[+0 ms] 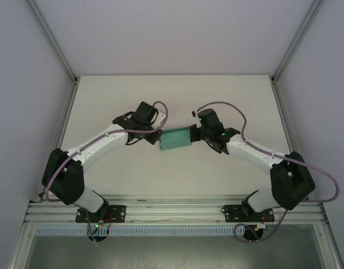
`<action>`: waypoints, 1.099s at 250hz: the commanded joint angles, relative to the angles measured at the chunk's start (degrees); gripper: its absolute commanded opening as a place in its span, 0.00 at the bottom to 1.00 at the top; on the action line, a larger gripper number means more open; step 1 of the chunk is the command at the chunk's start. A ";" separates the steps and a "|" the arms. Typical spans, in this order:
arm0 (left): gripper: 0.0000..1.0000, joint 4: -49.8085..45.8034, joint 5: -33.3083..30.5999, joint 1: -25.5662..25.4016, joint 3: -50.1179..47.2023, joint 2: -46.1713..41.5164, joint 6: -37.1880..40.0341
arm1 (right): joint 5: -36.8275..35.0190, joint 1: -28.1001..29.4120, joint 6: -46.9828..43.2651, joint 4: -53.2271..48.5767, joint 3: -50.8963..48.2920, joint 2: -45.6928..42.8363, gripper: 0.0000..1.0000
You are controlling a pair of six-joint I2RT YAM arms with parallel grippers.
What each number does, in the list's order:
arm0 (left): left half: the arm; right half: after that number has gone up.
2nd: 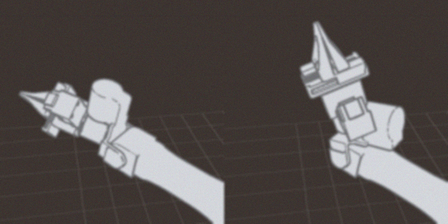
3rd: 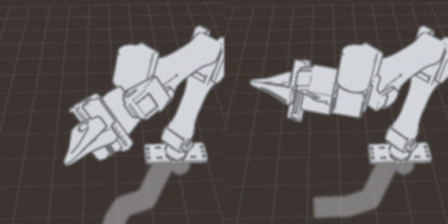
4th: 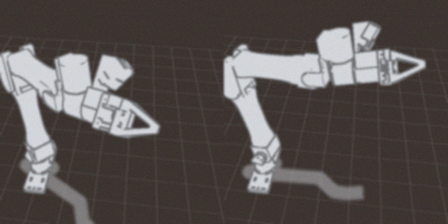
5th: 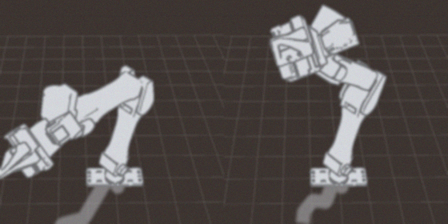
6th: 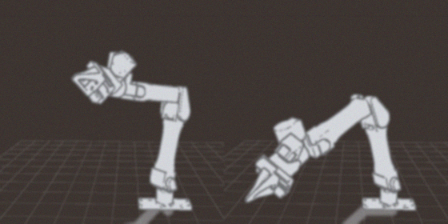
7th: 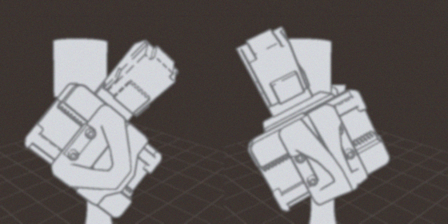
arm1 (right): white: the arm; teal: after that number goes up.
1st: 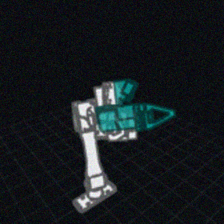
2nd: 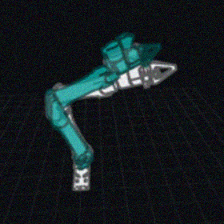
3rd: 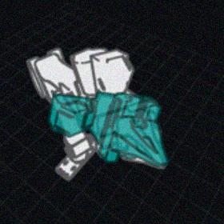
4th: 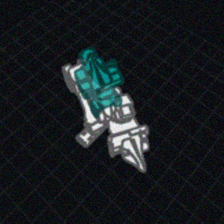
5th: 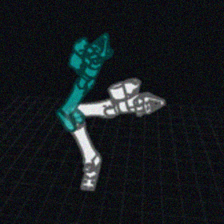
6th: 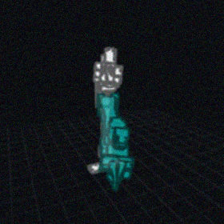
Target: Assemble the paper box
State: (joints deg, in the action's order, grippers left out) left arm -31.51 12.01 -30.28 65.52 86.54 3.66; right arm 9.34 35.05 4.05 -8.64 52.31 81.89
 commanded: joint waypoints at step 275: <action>0.00 1.19 0.50 -2.20 -1.44 6.51 -24.37 | -15.62 7.23 10.22 -4.07 -5.61 0.65 0.00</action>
State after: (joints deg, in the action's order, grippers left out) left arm -30.02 19.33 -28.73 68.84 92.62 -22.70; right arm -7.88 41.47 14.35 -9.87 50.83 81.58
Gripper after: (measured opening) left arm 0.048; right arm 0.049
